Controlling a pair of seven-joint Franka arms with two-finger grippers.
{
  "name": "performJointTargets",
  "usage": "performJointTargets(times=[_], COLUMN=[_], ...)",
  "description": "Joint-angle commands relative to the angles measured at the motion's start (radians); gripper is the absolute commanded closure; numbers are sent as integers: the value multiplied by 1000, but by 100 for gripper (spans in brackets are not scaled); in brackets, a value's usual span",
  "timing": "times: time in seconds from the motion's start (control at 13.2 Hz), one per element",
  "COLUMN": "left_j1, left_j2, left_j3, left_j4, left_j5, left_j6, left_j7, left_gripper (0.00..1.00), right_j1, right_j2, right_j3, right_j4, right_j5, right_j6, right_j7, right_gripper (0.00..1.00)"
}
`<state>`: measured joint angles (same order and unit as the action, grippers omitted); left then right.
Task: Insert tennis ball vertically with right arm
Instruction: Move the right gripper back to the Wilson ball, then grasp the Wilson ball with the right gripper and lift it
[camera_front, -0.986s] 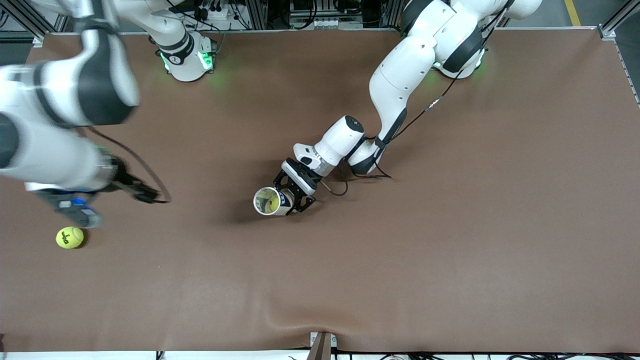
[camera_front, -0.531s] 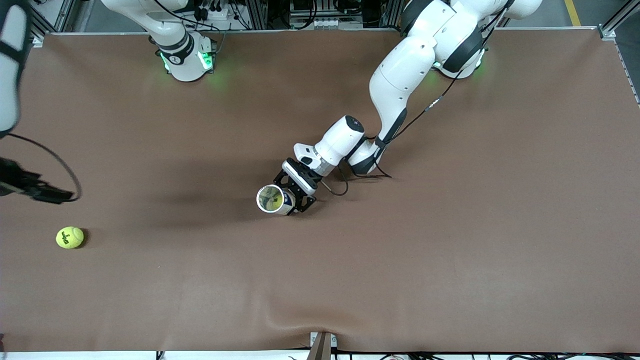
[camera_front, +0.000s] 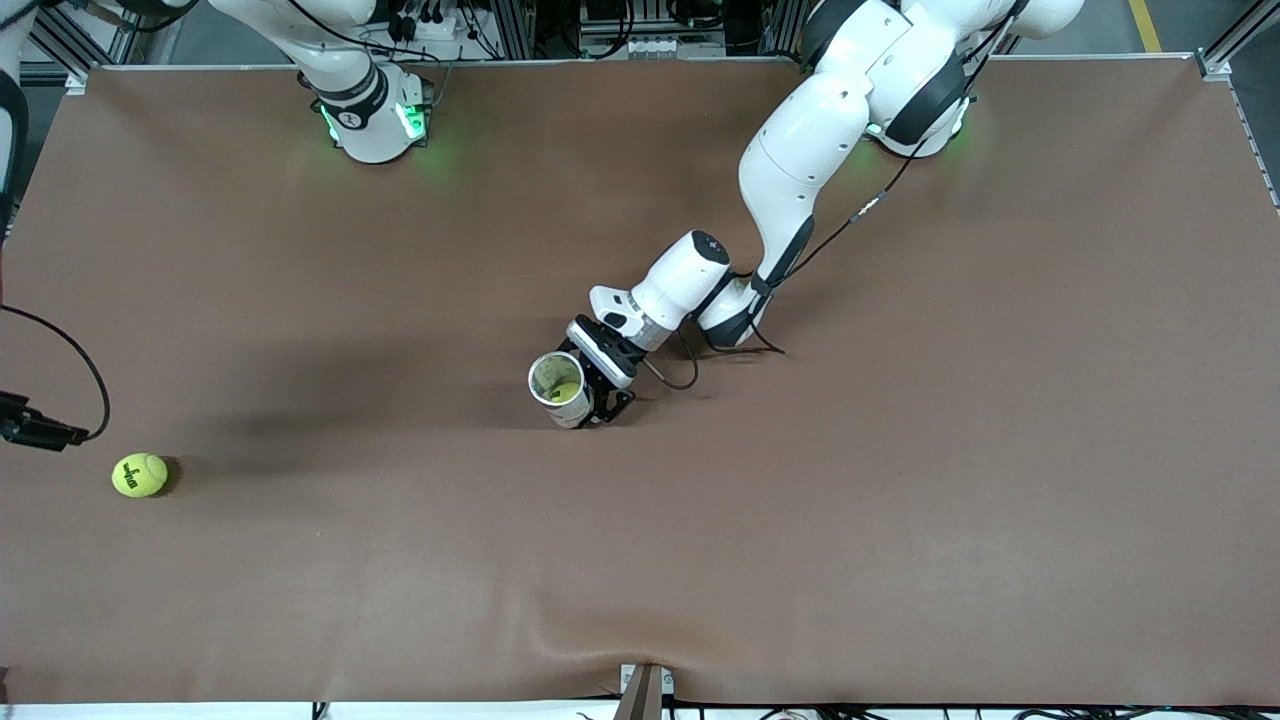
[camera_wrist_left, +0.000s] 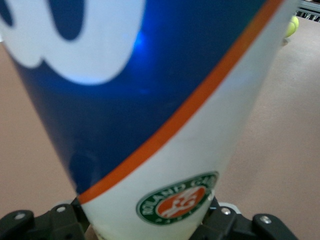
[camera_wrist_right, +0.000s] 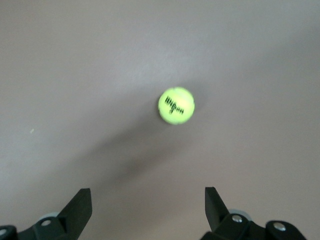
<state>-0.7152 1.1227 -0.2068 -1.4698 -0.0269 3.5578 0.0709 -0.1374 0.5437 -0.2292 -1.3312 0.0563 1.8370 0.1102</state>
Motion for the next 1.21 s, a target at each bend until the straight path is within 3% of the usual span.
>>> performJointTargets(times=[0.0, 0.53, 1.14], left_j1=[-12, -27, -29], left_j2=[-33, -30, -32], left_j3=[10, 14, 15], left_j4=[-60, -63, -64], left_j5=[-27, -41, -42], left_j6=[-2, -2, -4], left_j7=[-8, -3, -2], left_gripper=[16, 9, 8], right_j1=[-54, -90, -85], right_j2=[93, 208, 298], right_j3=[19, 21, 39], right_j4=[-6, -128, -125], right_j5=[-4, -18, -6], right_j6=[120, 365, 490], right_j7=[-99, -418, -466], right_gripper=[0, 0, 0])
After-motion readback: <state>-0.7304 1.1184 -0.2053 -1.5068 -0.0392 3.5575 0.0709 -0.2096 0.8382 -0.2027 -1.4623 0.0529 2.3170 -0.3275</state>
